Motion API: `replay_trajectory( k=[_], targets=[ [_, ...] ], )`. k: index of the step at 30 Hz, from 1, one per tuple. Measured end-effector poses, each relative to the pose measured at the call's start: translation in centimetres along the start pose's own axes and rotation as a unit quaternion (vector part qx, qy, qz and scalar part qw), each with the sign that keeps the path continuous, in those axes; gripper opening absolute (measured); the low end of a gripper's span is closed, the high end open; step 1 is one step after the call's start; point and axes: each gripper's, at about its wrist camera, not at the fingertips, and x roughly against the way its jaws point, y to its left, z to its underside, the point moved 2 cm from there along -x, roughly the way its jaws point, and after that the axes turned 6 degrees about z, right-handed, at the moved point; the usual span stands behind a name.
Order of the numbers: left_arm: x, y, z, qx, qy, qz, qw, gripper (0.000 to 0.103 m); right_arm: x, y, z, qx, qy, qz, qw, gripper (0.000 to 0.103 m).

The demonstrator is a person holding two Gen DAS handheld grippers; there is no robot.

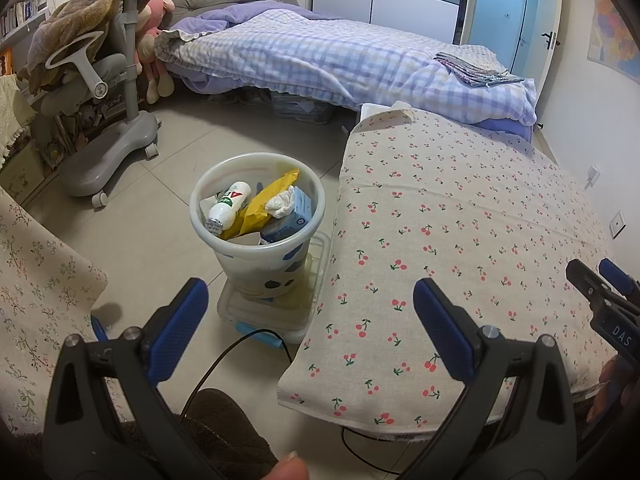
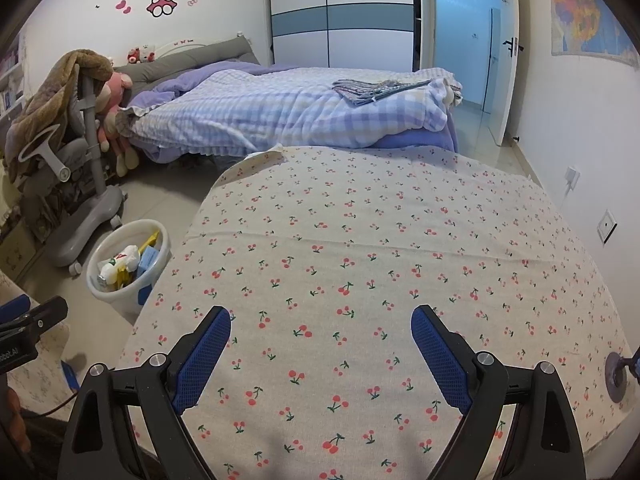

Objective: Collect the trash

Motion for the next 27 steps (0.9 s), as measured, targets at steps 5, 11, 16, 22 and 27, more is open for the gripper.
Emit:
replay_trajectory(
  k=[5, 11, 16, 22, 27],
  targets=[
    [-0.02, -0.01, 0.01, 0.0, 0.001, 0.0, 1.0, 0.102, -0.01, 0.01, -0.05, 0.0, 0.0, 0.0, 1.0, 0.093],
    [0.05, -0.06, 0.04, 0.001, -0.001, -0.001, 1.0, 0.102, 0.06, 0.1, -0.02, -0.001, -0.001, 0.001, 1.0, 0.093],
    [0.08, -0.32, 0.04, 0.003, -0.002, -0.001, 1.0, 0.102, 0.02, 0.09, -0.01, -0.001, 0.0, 0.001, 1.0, 0.093],
    [0.08, -0.33, -0.03, 0.002, -0.001, 0.0, 1.0, 0.102, 0.04, 0.15, -0.07, -0.001, 0.0, 0.001, 1.0, 0.093],
    [0.05, -0.52, -0.07, 0.0, -0.001, 0.003, 1.0, 0.102, 0.04, 0.25, -0.06, -0.001, 0.002, 0.001, 1.0, 0.093]
  ],
)
